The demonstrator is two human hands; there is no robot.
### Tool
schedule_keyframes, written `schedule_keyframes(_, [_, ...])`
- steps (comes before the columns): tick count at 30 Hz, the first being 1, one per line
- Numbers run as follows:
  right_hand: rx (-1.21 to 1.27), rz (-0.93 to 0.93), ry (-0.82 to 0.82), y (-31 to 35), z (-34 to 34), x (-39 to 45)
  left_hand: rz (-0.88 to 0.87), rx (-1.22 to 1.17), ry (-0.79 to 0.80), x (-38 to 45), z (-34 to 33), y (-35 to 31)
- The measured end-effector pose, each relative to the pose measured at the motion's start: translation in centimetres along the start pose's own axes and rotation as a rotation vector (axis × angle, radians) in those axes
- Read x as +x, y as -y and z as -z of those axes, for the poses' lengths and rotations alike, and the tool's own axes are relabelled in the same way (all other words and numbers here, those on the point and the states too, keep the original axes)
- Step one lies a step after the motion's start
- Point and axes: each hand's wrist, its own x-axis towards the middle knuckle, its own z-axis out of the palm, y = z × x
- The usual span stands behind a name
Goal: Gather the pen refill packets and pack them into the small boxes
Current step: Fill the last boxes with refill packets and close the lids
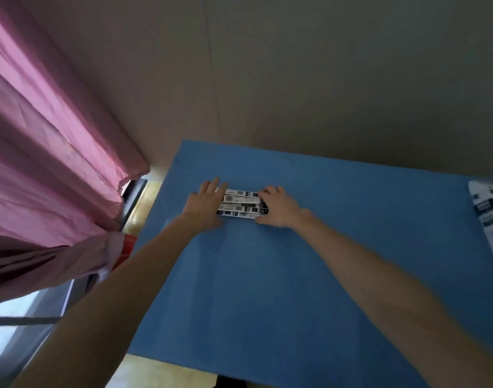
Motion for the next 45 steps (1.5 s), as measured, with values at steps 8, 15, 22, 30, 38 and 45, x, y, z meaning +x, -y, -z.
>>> schedule_keyframes(8, [-0.123,-0.041,0.062,2.4,-0.2,-1.0,-0.151,-0.069,0.051,2.8,-0.5,1.8])
schedule_keyframes(15, [-0.226,-0.033,-0.038,3.1,-1.5,-3.6,-0.276,0.058,-0.030,2.5,-1.1,1.0])
schedule_keyframes(22, [-0.372,-0.039,-0.105,1.3,-4.6,-8.7,-0.357,0.144,-0.010,-1.1,-2.7,-3.9])
schedule_keyframes(30, [0.219,-0.107,-0.085,-3.4,-2.1,-18.5,-0.409,-0.079,0.129,-5.4,-1.3,-11.9])
schedule_keyframes(38, [0.613,-0.225,-0.293,-12.6,-0.3,-32.3,-0.297,-0.529,0.344,-10.6,1.4,-27.3])
schedule_keyframes(45, [0.998,-0.312,-0.456,-20.8,1.4,-44.8,-0.392,-0.881,0.650,-15.0,4.1,-41.6])
